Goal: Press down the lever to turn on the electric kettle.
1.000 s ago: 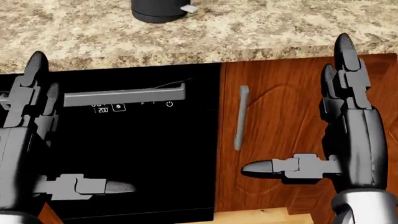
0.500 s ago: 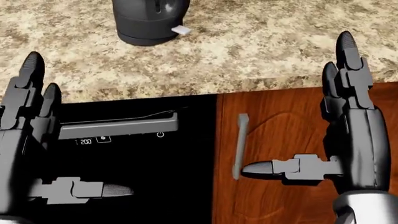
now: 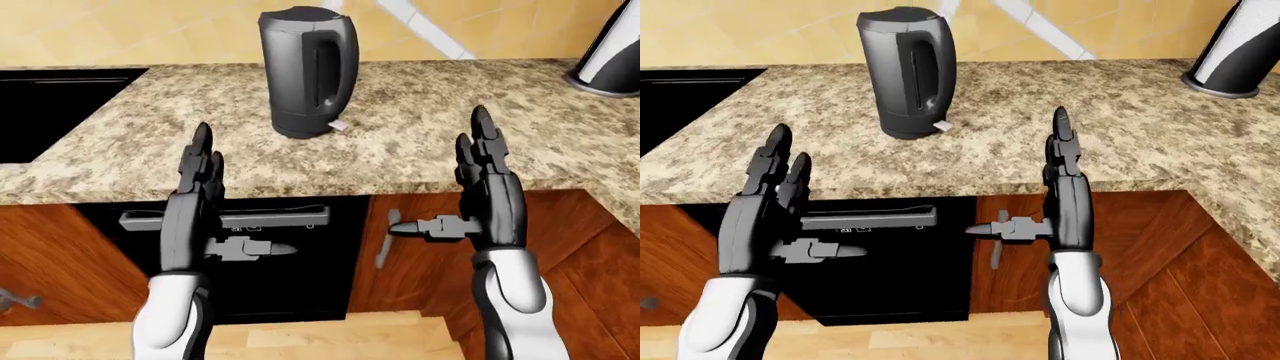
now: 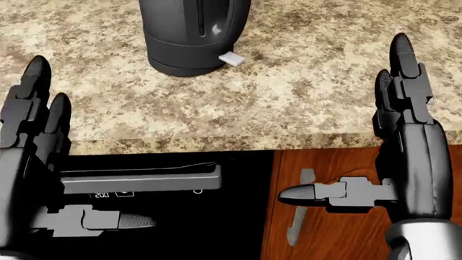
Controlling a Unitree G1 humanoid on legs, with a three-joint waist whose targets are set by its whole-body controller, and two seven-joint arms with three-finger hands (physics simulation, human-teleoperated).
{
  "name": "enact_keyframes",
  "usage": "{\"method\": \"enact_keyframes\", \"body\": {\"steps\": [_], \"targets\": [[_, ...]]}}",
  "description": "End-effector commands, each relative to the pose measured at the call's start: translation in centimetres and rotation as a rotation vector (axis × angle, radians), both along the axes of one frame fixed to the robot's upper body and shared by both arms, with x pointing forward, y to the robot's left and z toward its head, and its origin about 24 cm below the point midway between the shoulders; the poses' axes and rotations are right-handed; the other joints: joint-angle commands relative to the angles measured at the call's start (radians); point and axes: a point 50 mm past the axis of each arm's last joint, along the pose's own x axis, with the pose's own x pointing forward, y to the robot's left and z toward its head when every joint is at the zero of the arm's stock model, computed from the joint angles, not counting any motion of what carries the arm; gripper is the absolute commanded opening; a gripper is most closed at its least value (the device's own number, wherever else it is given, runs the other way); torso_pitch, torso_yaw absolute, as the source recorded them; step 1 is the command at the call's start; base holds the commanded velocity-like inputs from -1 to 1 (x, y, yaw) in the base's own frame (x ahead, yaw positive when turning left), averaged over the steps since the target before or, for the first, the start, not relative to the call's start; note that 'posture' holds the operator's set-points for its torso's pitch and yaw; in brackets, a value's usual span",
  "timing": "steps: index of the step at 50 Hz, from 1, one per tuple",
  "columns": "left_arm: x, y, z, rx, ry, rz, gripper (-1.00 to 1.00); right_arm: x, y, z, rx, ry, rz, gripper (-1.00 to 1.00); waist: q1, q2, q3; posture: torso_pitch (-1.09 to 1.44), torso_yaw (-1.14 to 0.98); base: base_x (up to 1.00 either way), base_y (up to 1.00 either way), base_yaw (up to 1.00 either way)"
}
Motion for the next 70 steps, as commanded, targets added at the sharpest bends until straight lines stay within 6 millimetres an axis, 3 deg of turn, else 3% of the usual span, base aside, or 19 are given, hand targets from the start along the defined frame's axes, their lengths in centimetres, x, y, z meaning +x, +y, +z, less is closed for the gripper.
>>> {"method": "enact_keyframes", "body": {"steps": [1,3,4,5,6,13,17,18,24,34,36,38,52,56,58,59,61,66,70], "targets": [[-0.4,0.1,1.2,0.009,-0.081,0.008,1.0,-0.4,0.4,1.5,-0.007,-0.094,0.025,1.0,0.0,0.004,-0.005,0.0,0.0,0.0,0.0,0.23],[-0.4,0.1,1.2,0.009,-0.081,0.009,1.0,-0.5,0.5,1.5,-0.007,-0.096,0.025,1.0,-0.002,0.049,-0.011,0.0,0.0,0.0,0.0,0.23],[-0.4,0.1,1.3,0.01,-0.082,0.01,1.0,-0.5,0.5,1.5,-0.008,-0.096,0.025,1.0,0.002,0.091,-0.026,0.0,0.0,0.0,0.0,0.23],[-0.4,0.1,1.3,0.009,-0.082,0.009,1.0,-0.5,0.5,1.5,-0.008,-0.095,0.026,1.0,0.013,0.045,-0.02,0.0,0.0,0.0,0.0,0.23],[-0.4,0.1,1.3,0.009,-0.082,0.009,1.0,-0.5,0.6,1.5,-0.008,-0.096,0.026,1.0,0.01,0.063,-0.021,0.0,0.0,0.0,0.0,0.23],[-0.4,0.0,1.4,0.01,-0.084,0.007,1.0,-0.6,0.5,1.5,-0.008,-0.096,0.025,1.0,0.013,-0.003,-0.013,0.0,0.0,0.0,0.0,0.23],[-0.6,-0.2,2.0,0.011,-0.095,0.002,1.0,-0.6,0.5,1.6,-0.003,-0.098,0.025,1.0,0.012,-0.09,-0.01,0.0,0.0,0.0,0.0,0.13],[-0.6,-0.2,2.0,0.012,-0.096,0.001,1.0,-0.7,0.5,1.6,0.001,-0.101,0.032,1.0,0.017,-0.065,-0.008,0.0,0.0,0.0,0.0,0.0],[-0.5,-0.2,2.1,0.012,-0.098,0.0,1.0,-0.5,0.5,1.5,0.002,-0.096,0.037,1.0,0.011,-0.009,-0.022,0.0,0.0,0.0,0.0,0.0],[-0.6,-0.2,2.2,0.012,-0.099,0.001,1.0,-0.6,0.6,1.7,0.002,-0.099,0.042,1.0,0.006,-0.014,-0.025,0.0,0.0,0.03,0.0,0.0],[-0.6,-0.2,2.2,0.012,-0.099,0.001,1.0,-0.6,0.5,1.7,0.002,-0.1,0.042,1.0,0.005,-0.01,-0.044,0.0,0.0,0.05,0.0,0.0],[-0.7,-0.2,2.3,0.013,-0.101,0.002,1.0,-0.6,0.5,1.7,0.003,-0.101,0.042,1.0,0.005,-0.007,-0.02,0.0,0.0,0.05,0.0,0.0],[-0.7,-0.4,3.7,0.019,-0.121,-0.005,1.0,-1.0,0.5,2.2,0.007,-0.114,0.043,1.0,0.002,-0.022,0.004,0.0,0.0,0.15,0.0,0.0],[-0.7,-0.3,3.8,0.019,-0.124,-0.003,1.0,-1.0,0.6,2.3,0.007,-0.114,0.044,1.0,0.0,0.015,0.011,0.0,0.0,0.21,0.0,0.0],[-0.6,-0.4,3.7,0.019,-0.123,-0.004,1.0,-1.0,0.6,2.4,0.007,-0.117,0.046,1.0,-0.002,0.067,-0.001,0.0,0.0,0.21,0.0,0.0],[-0.6,-0.4,3.8,0.019,-0.123,-0.004,1.0,-1.0,0.6,2.4,0.007,-0.117,0.046,1.0,0.009,0.042,0.001,0.0,0.0,0.22,0.0,0.0],[-0.6,-0.4,3.9,0.019,-0.125,-0.005,1.0,-1.0,0.6,2.5,0.008,-0.119,0.047,1.0,0.009,0.054,0.01,0.0,0.0,0.22,0.0,0.0],[-0.6,-0.4,3.9,0.021,-0.125,-0.005,1.0,-1.0,0.6,2.5,0.007,-0.118,0.047,1.0,0.014,0.021,0.01,0.0,0.0,0.22,0.0,0.0],[-0.6,-0.4,3.9,0.02,-0.124,-0.005,1.0,-1.0,0.6,2.4,0.006,-0.118,0.045,1.0,0.021,-0.035,0.006,0.0,0.0,0.22,0.0,0.0]]}}
